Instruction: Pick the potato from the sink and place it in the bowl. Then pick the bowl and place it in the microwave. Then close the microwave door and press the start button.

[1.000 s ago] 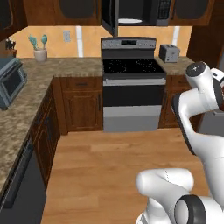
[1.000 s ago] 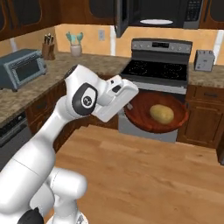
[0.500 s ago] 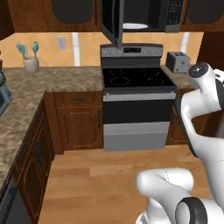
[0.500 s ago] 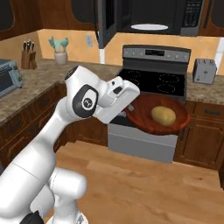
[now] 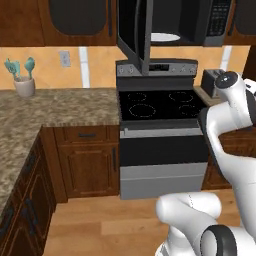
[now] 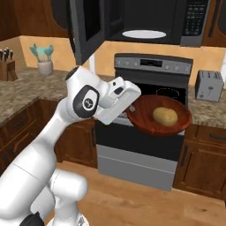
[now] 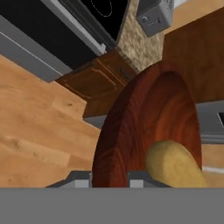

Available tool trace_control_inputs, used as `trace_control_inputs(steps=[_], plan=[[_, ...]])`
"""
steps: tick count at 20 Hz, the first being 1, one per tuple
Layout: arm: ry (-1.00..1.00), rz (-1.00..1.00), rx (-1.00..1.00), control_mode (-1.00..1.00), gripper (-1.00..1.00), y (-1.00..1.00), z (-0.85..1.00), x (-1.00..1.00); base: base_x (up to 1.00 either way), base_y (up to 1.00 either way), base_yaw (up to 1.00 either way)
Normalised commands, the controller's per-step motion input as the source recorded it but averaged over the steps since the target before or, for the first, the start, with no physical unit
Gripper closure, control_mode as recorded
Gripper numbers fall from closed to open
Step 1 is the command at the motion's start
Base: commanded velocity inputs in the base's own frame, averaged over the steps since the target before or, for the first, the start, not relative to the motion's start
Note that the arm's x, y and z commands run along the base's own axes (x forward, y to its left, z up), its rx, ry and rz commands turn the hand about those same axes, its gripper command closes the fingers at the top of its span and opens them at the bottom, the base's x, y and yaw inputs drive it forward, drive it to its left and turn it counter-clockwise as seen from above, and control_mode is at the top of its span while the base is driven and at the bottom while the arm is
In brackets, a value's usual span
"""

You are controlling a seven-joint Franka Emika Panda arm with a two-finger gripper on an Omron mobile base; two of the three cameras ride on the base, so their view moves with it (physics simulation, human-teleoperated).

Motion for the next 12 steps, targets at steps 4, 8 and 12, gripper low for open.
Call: trace_control_inputs(steps=[4,8,12], plan=[[0.0,0.0,0.0,1.0,1.0,0.0,0.0,0.0,0.82,-0.4,0.0],[0.0,0.0,0.0,1.0,1.0,0.0,0.0,0.0,0.7,-0.49,0.01],[0.0,0.0,0.0,1.0,1.0,0.0,0.0,0.0,0.52,-0.57,0.01]])
